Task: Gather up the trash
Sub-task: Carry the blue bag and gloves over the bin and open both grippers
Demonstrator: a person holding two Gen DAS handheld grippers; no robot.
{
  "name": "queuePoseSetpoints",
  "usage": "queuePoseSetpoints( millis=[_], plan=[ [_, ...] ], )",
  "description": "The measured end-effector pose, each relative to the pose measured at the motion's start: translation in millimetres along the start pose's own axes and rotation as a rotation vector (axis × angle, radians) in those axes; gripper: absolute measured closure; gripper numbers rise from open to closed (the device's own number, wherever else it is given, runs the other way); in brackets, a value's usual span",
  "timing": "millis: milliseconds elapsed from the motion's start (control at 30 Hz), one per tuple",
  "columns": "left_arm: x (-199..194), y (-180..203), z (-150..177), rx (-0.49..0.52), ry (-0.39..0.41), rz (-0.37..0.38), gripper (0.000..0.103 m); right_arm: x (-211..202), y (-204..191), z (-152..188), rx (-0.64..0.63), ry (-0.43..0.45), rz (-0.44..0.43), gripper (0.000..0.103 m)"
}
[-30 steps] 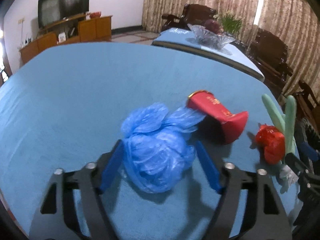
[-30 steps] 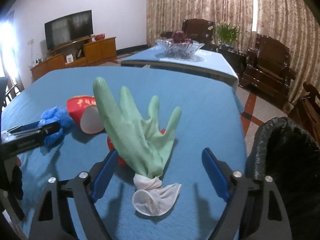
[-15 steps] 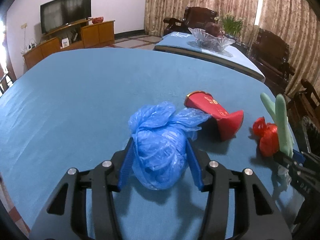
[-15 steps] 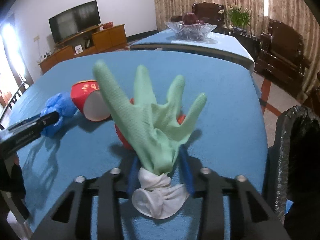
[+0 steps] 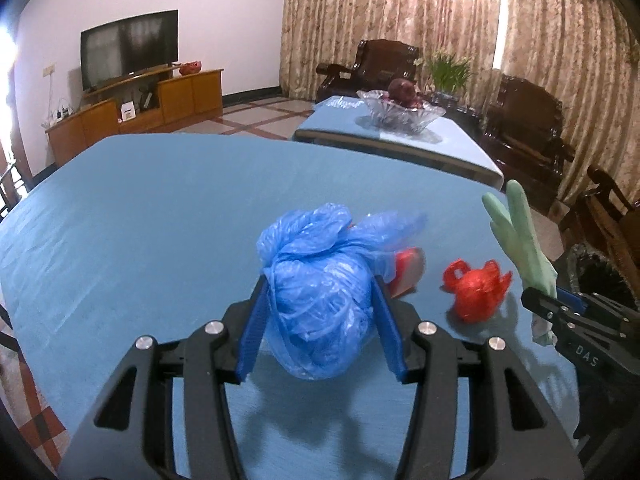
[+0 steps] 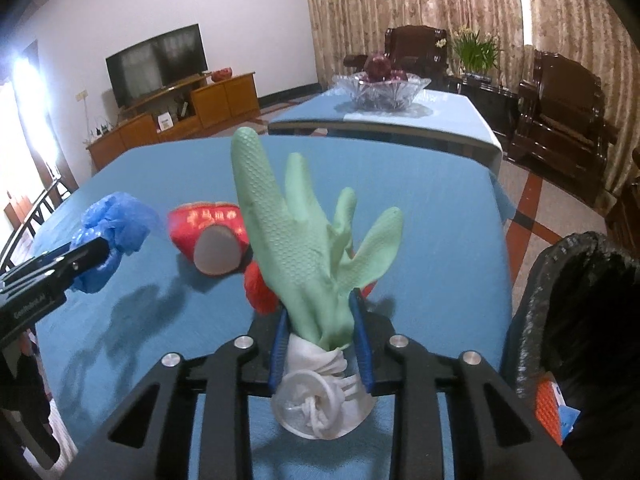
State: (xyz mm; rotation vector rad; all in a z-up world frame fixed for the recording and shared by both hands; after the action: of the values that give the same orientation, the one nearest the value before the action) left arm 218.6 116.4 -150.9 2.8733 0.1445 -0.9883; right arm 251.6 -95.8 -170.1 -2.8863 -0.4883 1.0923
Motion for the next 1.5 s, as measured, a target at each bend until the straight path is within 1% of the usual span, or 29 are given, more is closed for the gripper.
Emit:
queuePoseSetpoints(
  millis=[267, 533, 833, 1133, 1333, 1500],
  plan=[
    [-19.0, 14.3, -8.9, 0.015, 0.029, 0.015, 0.055, -24.3, 3.2, -12.4, 0.015, 0.055, -0.015, 0.075],
    [-32.7, 32.0, -15.4, 0.033, 0.054, 0.035, 0.055, -50.6, 8.2, -20.9, 0.023, 0.098, -0.012, 0.075],
    [-48.6, 68.9, -25.9, 0.075, 0.081, 0.090, 0.055, -91.9, 24.4, -30.7, 0.029, 0.158, 0.017, 0.075],
    [-57.6, 123.8, -27.2, 0.127, 0.101, 0.178, 0.055, -128.8, 55.5, -29.5, 0.062, 0.195, 0.074, 0.075],
    [-58.7, 167.7, -26.2, 0.155, 0.107, 0.239, 0.055, -153.8, 88.0, -26.6, 0.087, 0.218, 0.134, 0.075],
    [-56.6, 212.4, -23.6, 0.187, 0.109, 0.300, 0.055, -175.9, 120.7, -19.1, 0.118, 0.231, 0.197, 0.075]
  ],
)
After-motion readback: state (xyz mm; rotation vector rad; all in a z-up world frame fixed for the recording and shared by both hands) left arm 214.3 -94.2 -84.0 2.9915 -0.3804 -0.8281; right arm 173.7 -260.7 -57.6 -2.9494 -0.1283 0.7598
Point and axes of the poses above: each gripper's, at about its wrist camera, not at the fingertips, and x roughly the way its jaws point, y to its right, z to its underside, the point moved 6 cm from there along x, roughly the way its jaws point, and after that the axes turned 1 degree about -z, right-handed, at the moved point
